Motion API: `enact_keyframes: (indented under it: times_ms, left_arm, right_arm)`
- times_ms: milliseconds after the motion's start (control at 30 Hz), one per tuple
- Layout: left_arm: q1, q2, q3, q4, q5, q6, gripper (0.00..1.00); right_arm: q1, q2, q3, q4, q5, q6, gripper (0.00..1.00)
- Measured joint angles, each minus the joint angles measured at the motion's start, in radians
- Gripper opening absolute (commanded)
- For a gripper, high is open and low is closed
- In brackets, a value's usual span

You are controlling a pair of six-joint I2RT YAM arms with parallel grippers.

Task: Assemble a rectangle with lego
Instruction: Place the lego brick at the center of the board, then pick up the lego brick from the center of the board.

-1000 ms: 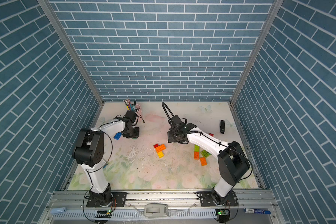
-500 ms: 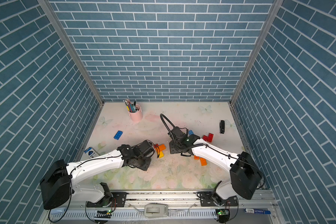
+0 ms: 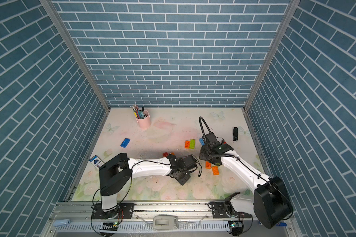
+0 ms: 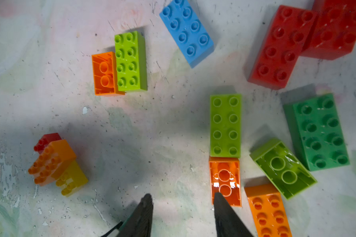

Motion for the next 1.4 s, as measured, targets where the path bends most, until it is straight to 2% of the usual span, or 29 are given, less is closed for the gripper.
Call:
enact_keyframes:
  times_ms: [100,133,267,367,467,533,667,733,833,1000,1200,1400]
  left_arm:
    - [0.001,-0.005,0.004,0.001,-0.002,0.037,0.75]
    - [0.001,-0.011,0.002,0.000,-0.003,0.050,0.79]
    - [0.011,-0.110,-0.035,-0.015,-0.005,0.099,0.80]
    - [0.054,-0.301,-0.105,-0.023,0.018,0.126,0.81]
    - [0.176,-0.553,-0.180,-0.023,0.047,0.125,0.84]
    - [0.318,-0.710,-0.229,-0.008,0.053,0.101,0.88]
    - [0.607,-0.880,-0.328,0.017,0.050,0.014,0.92]
    - [0.701,-0.898,-0.369,0.016,0.050,-0.030,0.92]
    - [0.777,-0.872,-0.409,0.012,0.051,-0.080,0.92]
    - [0.801,-0.811,-0.426,0.008,0.047,-0.118,0.93]
    - [0.819,-0.809,-0.457,0.015,0.032,-0.144,0.93]
    - [0.823,-0.810,-0.471,0.030,0.032,-0.157,0.93]
  right_arm:
    - [-0.012,0.000,-0.004,-0.016,-0.018,-0.009,0.52]
    - [-0.015,0.000,-0.004,-0.019,-0.024,-0.013,0.53]
    - [-0.019,-0.008,-0.004,-0.034,-0.060,-0.059,0.59]
    - [-0.014,-0.018,-0.004,-0.056,-0.109,-0.114,0.63]
    - [0.044,-0.015,-0.004,-0.085,-0.117,-0.163,0.73]
    - [0.139,0.004,0.002,-0.103,-0.106,-0.201,0.85]
    - [0.303,0.101,0.059,-0.130,-0.075,-0.277,0.88]
    - [0.347,0.158,0.096,-0.134,-0.058,-0.308,0.88]
    - [0.390,0.241,0.150,-0.135,-0.038,-0.349,0.87]
    - [0.436,0.331,0.188,-0.132,-0.034,-0.387,0.83]
    - [0.466,0.395,0.192,-0.118,-0.034,-0.402,0.80]
    - [0.474,0.445,0.196,-0.104,-0.011,-0.401,0.73]
